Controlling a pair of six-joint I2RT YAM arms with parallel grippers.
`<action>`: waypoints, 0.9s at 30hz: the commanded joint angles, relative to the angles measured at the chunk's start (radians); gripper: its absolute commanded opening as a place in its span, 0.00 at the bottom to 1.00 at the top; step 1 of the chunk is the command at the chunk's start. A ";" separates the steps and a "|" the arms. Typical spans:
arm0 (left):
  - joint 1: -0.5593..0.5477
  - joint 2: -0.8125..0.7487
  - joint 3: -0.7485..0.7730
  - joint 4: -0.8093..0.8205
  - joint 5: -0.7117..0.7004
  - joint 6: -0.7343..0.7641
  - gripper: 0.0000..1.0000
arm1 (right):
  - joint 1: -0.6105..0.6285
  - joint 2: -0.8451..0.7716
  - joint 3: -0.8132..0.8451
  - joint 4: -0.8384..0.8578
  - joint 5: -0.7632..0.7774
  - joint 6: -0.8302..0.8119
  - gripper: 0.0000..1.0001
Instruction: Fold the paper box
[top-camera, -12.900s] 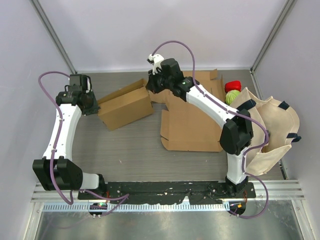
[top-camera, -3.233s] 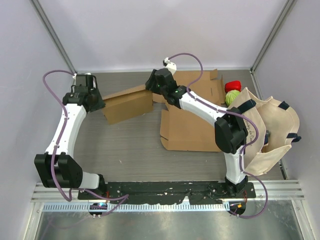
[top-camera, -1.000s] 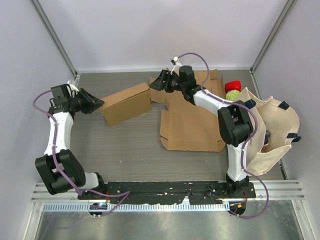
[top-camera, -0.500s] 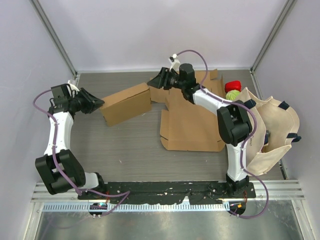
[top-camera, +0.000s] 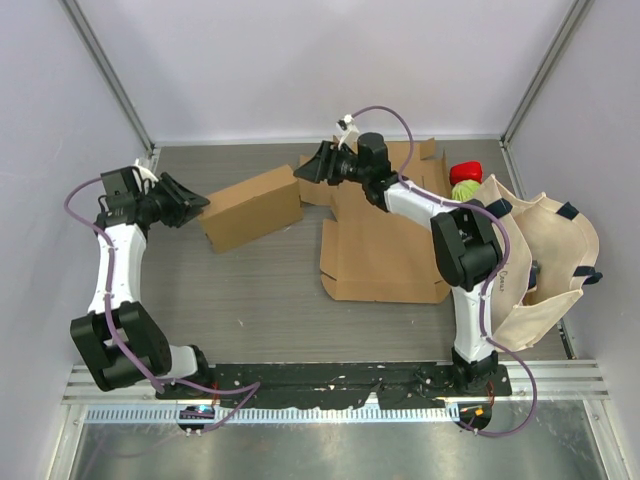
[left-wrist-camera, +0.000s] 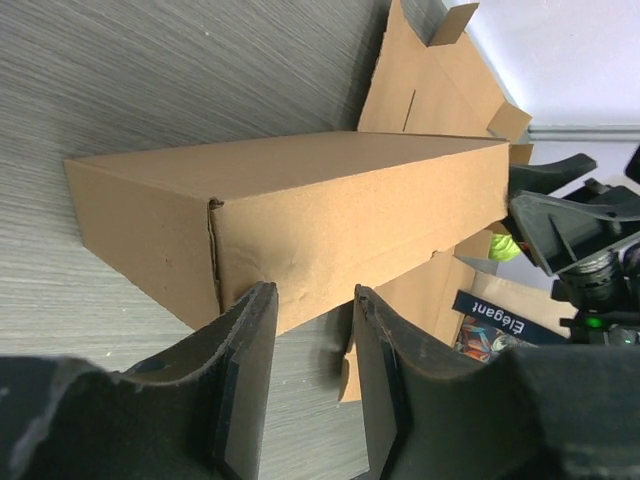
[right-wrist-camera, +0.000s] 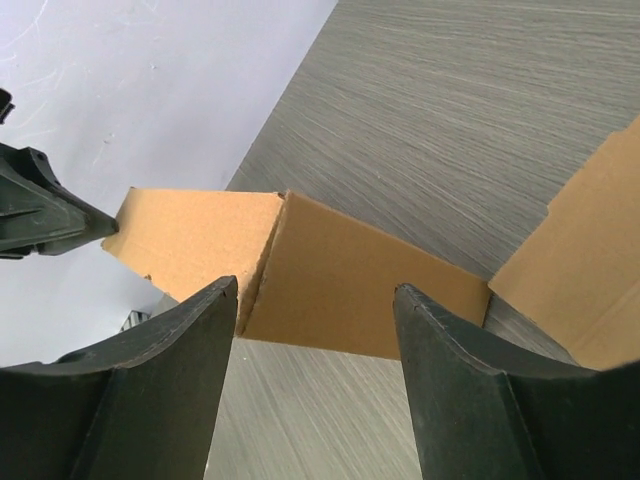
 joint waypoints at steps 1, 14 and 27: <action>0.007 0.000 0.017 -0.155 -0.103 0.065 0.42 | 0.011 -0.005 0.152 -0.062 -0.034 -0.009 0.69; 0.007 -0.195 -0.201 -0.205 -0.107 0.067 0.42 | 0.092 -0.083 -0.174 0.007 0.053 -0.087 0.65; 0.001 -0.314 -0.072 -0.382 -0.456 0.021 0.83 | 0.244 -0.330 -0.362 -0.248 0.380 -0.032 0.80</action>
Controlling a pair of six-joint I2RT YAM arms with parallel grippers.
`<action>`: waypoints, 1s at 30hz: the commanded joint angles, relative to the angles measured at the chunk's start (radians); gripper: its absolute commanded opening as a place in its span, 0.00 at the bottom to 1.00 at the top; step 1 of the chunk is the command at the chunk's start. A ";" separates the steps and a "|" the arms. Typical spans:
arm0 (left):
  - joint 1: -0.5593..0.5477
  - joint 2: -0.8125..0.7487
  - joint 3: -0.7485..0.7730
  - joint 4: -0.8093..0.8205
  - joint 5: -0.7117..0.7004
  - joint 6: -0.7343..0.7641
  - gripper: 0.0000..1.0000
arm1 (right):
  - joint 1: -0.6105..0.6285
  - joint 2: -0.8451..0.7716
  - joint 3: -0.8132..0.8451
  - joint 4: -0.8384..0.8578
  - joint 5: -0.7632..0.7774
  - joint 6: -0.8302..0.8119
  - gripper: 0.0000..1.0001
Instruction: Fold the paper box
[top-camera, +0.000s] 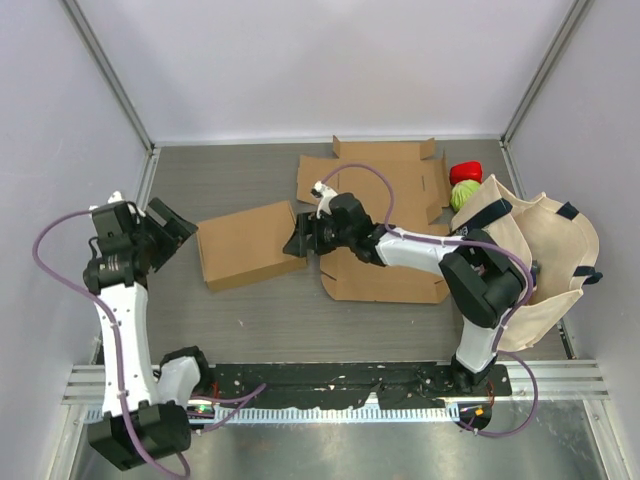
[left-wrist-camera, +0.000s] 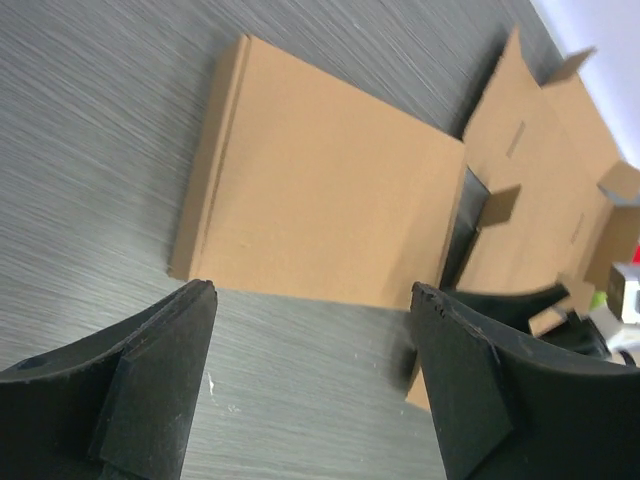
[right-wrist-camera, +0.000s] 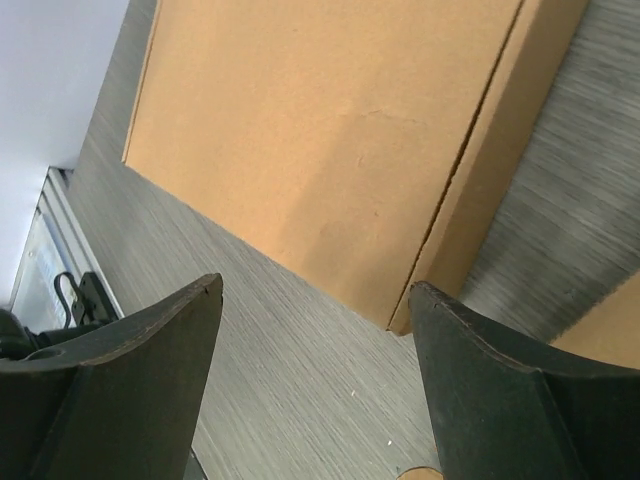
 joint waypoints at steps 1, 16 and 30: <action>0.008 0.180 0.037 -0.067 -0.131 -0.022 0.84 | -0.010 -0.039 0.111 -0.103 0.155 0.104 0.81; 0.033 0.918 0.255 0.162 0.041 -0.085 0.60 | 0.059 0.454 0.518 0.015 0.411 0.187 0.50; 0.088 1.512 1.177 -0.088 -0.200 -0.109 0.62 | 0.094 1.115 1.490 0.107 0.539 0.146 0.56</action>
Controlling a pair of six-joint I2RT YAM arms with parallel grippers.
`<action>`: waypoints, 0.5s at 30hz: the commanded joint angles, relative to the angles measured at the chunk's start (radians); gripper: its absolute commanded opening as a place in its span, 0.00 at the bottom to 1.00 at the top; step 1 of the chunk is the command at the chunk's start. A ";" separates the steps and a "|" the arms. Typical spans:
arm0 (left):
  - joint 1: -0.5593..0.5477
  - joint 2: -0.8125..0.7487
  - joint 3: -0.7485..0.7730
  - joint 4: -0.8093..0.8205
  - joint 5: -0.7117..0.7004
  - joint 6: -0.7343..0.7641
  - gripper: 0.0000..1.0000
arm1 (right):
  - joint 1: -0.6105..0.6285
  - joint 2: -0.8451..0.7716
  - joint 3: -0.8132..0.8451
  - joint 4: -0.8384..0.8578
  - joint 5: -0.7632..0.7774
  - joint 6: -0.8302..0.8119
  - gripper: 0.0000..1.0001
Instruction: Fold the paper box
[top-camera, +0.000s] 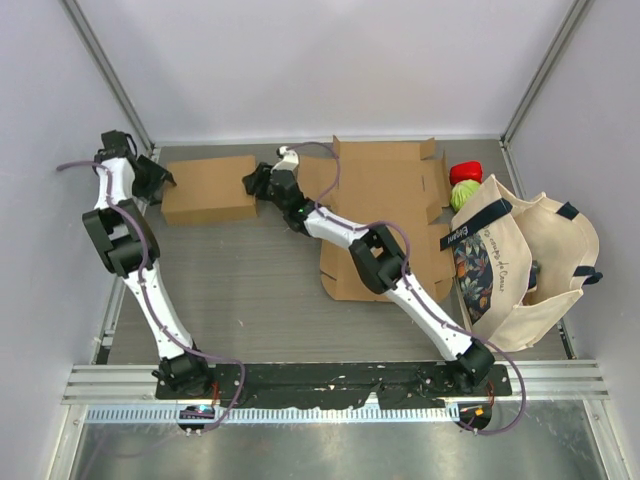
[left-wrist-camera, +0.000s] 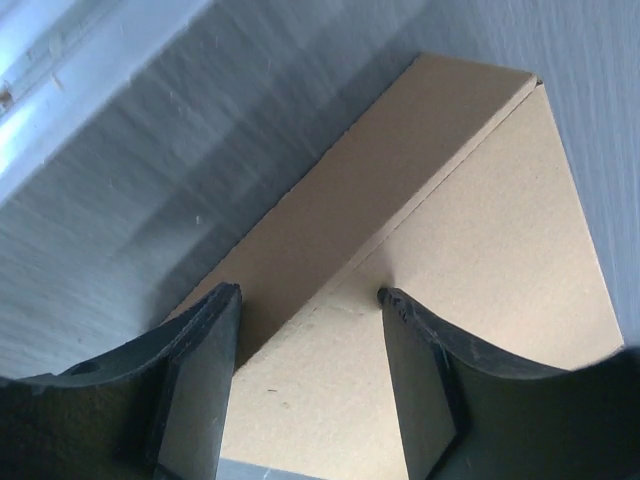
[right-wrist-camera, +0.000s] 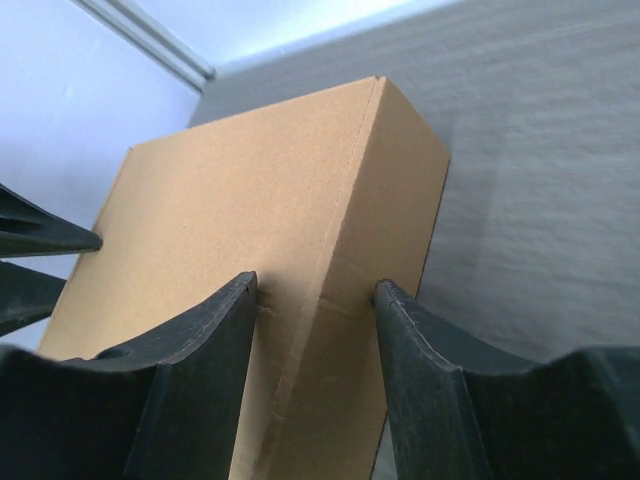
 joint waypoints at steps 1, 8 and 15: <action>0.013 0.118 0.161 -0.089 -0.136 -0.015 0.64 | 0.046 0.157 0.277 0.033 0.037 -0.023 0.56; 0.028 0.088 0.299 -0.155 -0.364 0.037 0.83 | 0.047 0.156 0.343 0.011 0.136 -0.130 0.80; -0.032 -0.131 0.223 -0.218 -0.467 0.072 0.86 | -0.022 -0.259 0.063 -0.303 0.132 -0.250 0.86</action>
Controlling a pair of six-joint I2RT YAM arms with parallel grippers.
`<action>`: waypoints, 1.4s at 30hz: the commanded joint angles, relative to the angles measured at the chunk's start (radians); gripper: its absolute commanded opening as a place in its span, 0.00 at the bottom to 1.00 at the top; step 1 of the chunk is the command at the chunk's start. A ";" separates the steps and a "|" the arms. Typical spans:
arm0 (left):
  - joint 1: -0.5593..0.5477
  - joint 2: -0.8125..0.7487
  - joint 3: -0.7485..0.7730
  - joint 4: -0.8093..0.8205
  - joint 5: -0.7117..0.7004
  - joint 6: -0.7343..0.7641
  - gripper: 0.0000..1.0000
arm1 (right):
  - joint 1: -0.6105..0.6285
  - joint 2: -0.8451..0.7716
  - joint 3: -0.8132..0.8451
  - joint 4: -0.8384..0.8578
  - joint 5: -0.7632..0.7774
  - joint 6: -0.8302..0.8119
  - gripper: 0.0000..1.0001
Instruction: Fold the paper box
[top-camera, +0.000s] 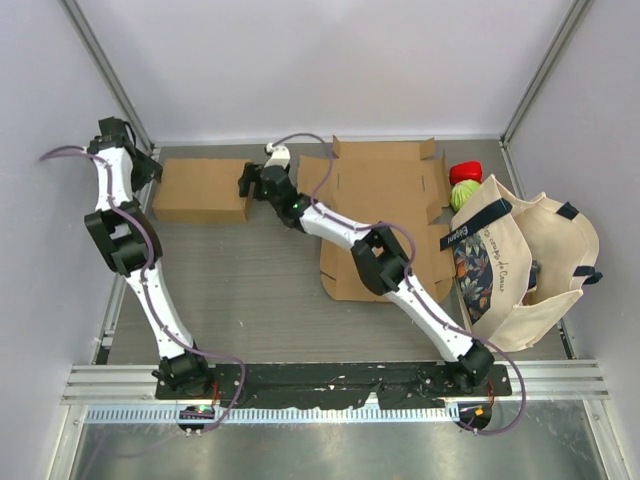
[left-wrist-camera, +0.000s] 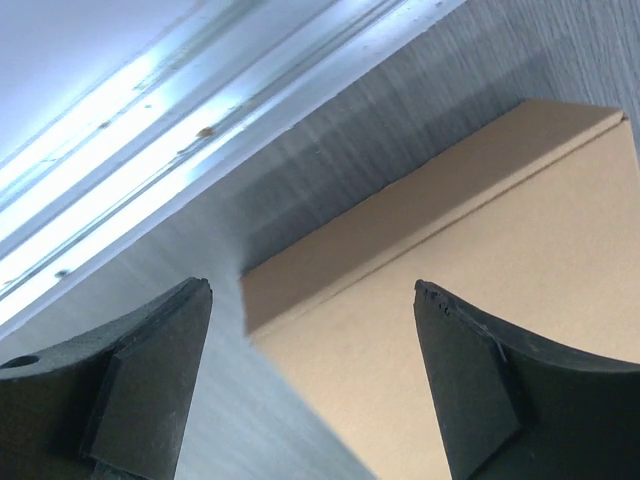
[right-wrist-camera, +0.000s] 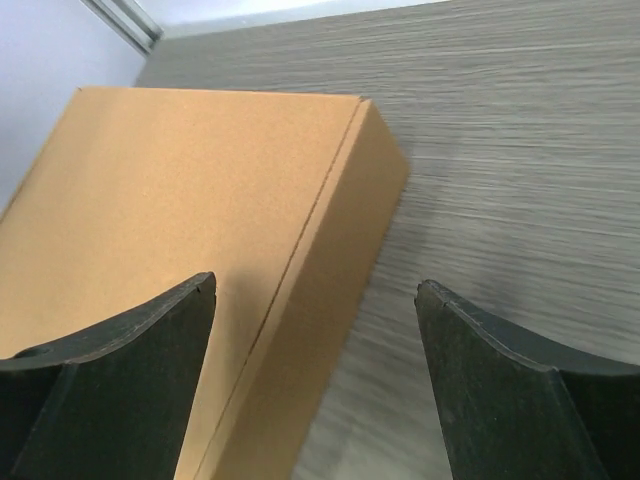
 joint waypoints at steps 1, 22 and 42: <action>-0.054 -0.252 -0.032 -0.075 -0.189 0.051 0.86 | -0.064 -0.370 -0.134 -0.209 0.000 -0.099 0.87; -0.903 -0.630 -0.882 0.468 0.290 0.063 0.90 | -0.186 -1.762 -1.324 -0.749 0.007 -0.084 0.86; -0.969 -0.416 -0.344 0.157 0.224 0.088 0.00 | -0.189 -1.924 -1.486 -0.763 0.118 -0.108 0.86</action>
